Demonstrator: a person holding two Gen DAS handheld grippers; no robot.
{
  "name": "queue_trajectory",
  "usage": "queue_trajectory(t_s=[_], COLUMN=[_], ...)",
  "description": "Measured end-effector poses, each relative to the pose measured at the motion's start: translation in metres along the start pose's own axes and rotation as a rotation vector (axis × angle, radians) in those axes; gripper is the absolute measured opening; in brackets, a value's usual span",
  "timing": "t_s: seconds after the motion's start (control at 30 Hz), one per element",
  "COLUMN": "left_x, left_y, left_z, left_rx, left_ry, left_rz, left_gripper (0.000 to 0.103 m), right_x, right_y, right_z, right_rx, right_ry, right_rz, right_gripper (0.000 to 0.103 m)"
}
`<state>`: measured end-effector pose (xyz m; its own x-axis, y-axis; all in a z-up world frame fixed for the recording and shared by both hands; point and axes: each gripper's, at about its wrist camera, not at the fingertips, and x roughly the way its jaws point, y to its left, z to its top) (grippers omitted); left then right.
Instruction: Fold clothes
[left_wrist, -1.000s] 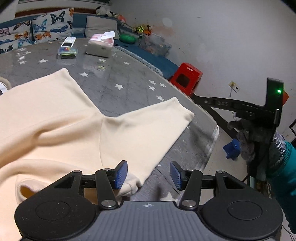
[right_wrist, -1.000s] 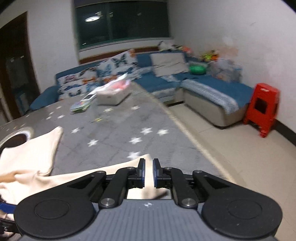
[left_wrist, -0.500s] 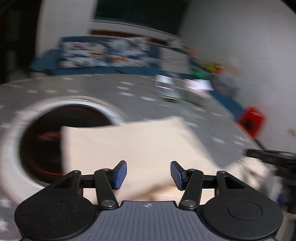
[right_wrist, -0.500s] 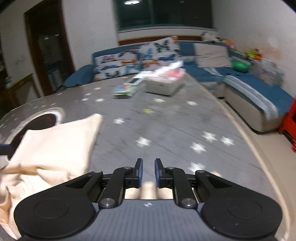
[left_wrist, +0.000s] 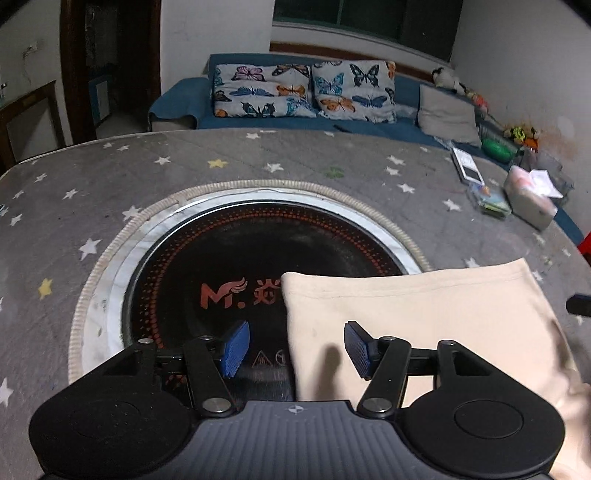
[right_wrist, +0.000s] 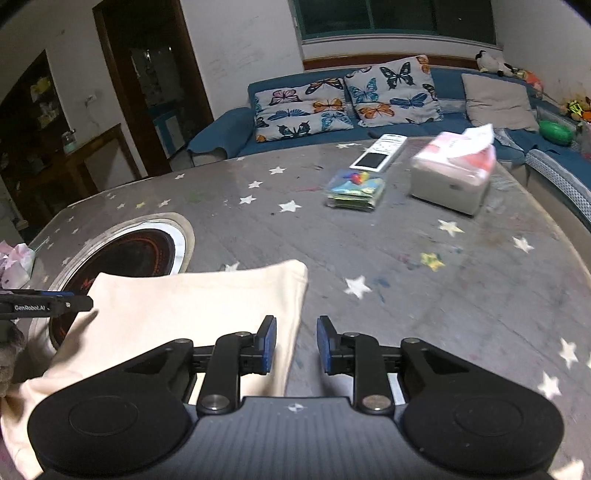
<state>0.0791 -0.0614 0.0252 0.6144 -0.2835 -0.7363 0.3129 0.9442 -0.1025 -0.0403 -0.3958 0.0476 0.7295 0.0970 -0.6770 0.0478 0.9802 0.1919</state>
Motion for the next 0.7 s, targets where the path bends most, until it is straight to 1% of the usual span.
queue_trajectory(t_s=[0.07,0.1,0.13,0.17,0.2,0.23,0.3,0.37,0.4,0.43,0.53,0.7], left_x=[0.008,0.011,0.012,0.014,0.015,0.017,0.018,0.017,0.017,0.017,0.016,0.026], left_y=[-0.001,-0.002,-0.002,-0.001,0.000,0.002,0.000,-0.003,-0.004,-0.005,-0.008,-0.009], left_z=[0.002,0.002,0.003,0.005,0.007,0.009,0.011,0.013,0.015,0.018,0.027,0.051], left_rx=[0.011,0.015,0.018,0.015,0.006,-0.003,0.012,0.033,0.041,0.048,0.064,0.069], left_ry=[0.007,0.004,0.002,0.003,0.007,0.010,-0.001,-0.016,-0.023,-0.033,-0.067,-0.107], left_rz=[-0.005,-0.005,-0.008,-0.016,-0.027,-0.037,-0.038,-0.037,-0.040,-0.041,-0.033,-0.025], left_gripper=[0.053,0.045,0.034,0.028,0.016,0.011,0.010,0.009,0.009,0.009,0.008,0.008], right_x=[0.008,0.014,0.019,0.024,0.029,0.033,0.040,0.047,0.049,0.051,0.053,0.052], right_y=[0.001,0.002,0.002,0.003,0.003,0.004,0.005,0.007,0.008,0.009,0.012,0.015], right_z=[0.003,0.005,0.007,0.008,0.009,0.010,0.011,0.011,0.011,0.013,0.018,0.038], right_rx=[-0.001,0.000,0.000,0.000,-0.002,-0.006,-0.014,-0.023,-0.030,-0.036,-0.053,-0.071], right_ry=[0.005,0.011,0.016,0.021,0.026,0.031,0.041,0.050,0.051,0.048,0.028,-0.053], right_rz=[0.004,0.007,0.006,0.005,0.004,0.005,0.007,0.007,0.005,-0.001,-0.020,-0.057], right_gripper=[0.023,0.023,0.023,0.023,0.023,0.023,0.023,0.019,0.009,0.006,0.004,0.004])
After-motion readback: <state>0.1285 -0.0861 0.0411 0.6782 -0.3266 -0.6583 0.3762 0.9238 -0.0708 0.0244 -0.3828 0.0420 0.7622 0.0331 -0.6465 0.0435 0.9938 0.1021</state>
